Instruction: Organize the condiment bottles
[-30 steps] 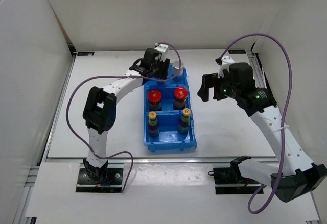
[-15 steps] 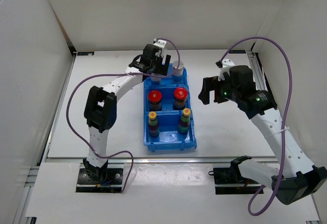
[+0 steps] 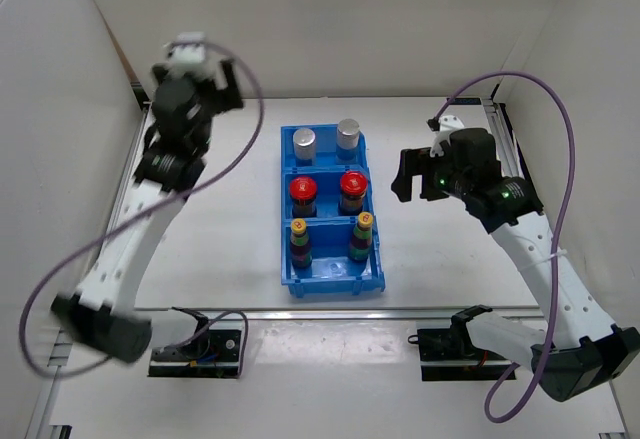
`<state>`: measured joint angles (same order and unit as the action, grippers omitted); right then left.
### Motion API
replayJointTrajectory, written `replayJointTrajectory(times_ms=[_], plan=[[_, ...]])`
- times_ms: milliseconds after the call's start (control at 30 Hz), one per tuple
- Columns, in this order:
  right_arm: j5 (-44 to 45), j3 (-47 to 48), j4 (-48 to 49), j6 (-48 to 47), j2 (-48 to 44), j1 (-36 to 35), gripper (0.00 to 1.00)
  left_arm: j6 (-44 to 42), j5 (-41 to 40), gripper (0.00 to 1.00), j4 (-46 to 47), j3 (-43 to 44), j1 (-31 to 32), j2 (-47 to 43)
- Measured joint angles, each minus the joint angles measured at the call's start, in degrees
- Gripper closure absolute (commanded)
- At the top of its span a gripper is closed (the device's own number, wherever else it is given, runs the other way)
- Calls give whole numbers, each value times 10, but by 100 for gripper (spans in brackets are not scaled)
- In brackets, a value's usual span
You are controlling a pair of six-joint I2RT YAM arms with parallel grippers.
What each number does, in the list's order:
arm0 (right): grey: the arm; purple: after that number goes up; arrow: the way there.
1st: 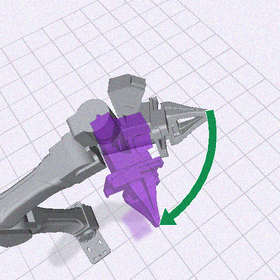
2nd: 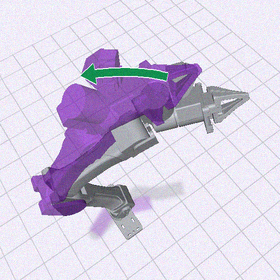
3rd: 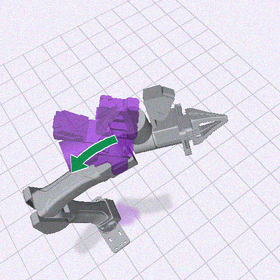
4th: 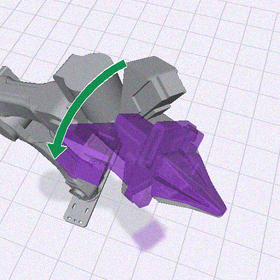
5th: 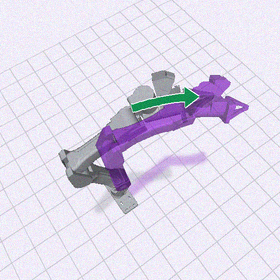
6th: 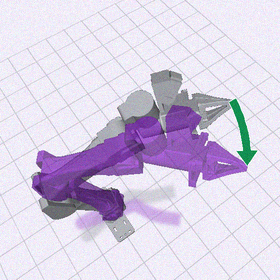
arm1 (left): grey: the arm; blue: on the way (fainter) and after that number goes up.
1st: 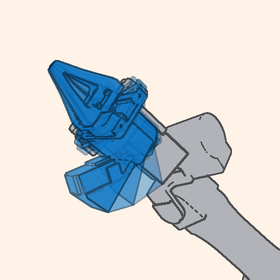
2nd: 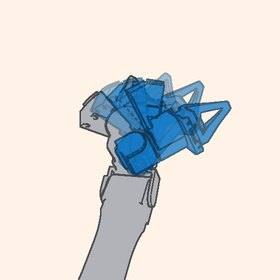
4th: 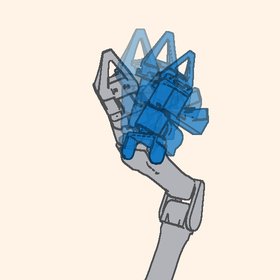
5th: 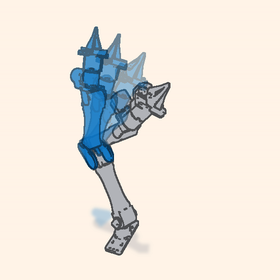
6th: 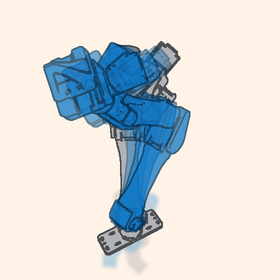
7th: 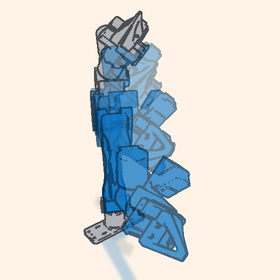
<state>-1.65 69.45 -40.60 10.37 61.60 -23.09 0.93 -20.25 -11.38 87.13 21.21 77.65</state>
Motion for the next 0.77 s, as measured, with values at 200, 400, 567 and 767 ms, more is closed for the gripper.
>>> replayJointTrajectory(times_ms=[200, 400, 567, 767], plan=[[-36, 0, 0, 8, 7, 3, 0, 39, -33, 0, 40, -364, -20, -274], [-52, -40, 21, 13, -27, 3, 0, 25, -13, 0, 17, -587, -7, -444], [-50, -59, 35, 20, -45, 3, 0, -21, -10, 0, 18, -609, -5, -517], [-54, -78, 48, 39, -45, 3, 0, -22, -7, 0, -11, -618, -5, -548]])
